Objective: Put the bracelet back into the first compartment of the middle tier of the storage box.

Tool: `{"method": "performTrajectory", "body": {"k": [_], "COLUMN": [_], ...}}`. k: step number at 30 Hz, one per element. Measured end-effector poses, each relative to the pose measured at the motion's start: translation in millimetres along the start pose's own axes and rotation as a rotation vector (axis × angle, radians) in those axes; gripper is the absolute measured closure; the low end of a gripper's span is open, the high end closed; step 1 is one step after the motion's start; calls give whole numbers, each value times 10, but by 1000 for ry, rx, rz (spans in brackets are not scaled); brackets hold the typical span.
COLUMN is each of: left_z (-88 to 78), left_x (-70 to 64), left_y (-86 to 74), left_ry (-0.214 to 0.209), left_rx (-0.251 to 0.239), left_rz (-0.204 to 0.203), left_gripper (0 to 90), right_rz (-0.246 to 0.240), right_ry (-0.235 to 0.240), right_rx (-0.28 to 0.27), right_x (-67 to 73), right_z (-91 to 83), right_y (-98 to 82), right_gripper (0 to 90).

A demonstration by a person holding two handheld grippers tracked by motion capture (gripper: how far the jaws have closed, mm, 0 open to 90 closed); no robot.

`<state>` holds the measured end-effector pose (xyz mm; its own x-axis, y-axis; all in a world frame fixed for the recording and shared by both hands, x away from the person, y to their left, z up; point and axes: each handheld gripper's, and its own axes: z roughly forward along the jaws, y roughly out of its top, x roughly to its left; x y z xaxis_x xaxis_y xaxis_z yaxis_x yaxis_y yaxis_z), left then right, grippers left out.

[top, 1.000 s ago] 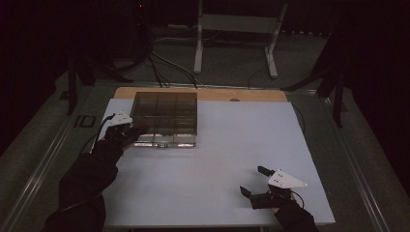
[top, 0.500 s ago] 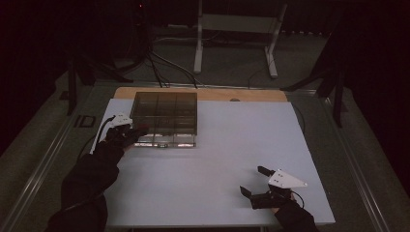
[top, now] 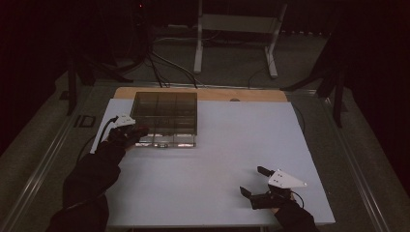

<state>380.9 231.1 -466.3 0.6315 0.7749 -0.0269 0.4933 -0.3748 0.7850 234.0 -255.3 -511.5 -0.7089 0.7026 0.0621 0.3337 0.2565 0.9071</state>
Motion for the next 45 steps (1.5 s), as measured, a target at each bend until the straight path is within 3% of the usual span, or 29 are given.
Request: {"method": "performTrajectory", "body": {"k": [10, 11, 15, 25, 31, 33, 35, 45], "left_z": [-10, -13, -27, -132, -185, -186, -186, -230], "left_x": [-13, -15, -33, -119, -151, -165, -184, -263], "left_y": [55, 54, 48, 79, 93, 91, 86, 87], "left_ry": [28, 34, 31, 51, 60, 49, 52, 26], "left_rx": [10, 9, 4, -24, -30, -21, -21, -22], "left_rz": [11, 8, 6, -2, -10, -23, -23, -42], "left_gripper": [900, 853, 813, 501, 396, 276, 217, 32], "right_rz": [0, 1, -5, -2, -2, -2, -2, -2], "right_ry": [-1, -1, -2, -1, -2, -2, -3, -3], "right_rx": [-1, 0, -3, -6, -6, 2, -4, 0], "right_x": [-2, -4, 2, 6, 6, 3, 7, 3], "right_z": [-4, -4, -9, -13, -13, -7, -9, -7], "right_y": [-2, -2, 3, 8, 8, 1, 8, 3], "right_gripper": [13, 13, 13, 13, 13, 13, 13, 13]}}
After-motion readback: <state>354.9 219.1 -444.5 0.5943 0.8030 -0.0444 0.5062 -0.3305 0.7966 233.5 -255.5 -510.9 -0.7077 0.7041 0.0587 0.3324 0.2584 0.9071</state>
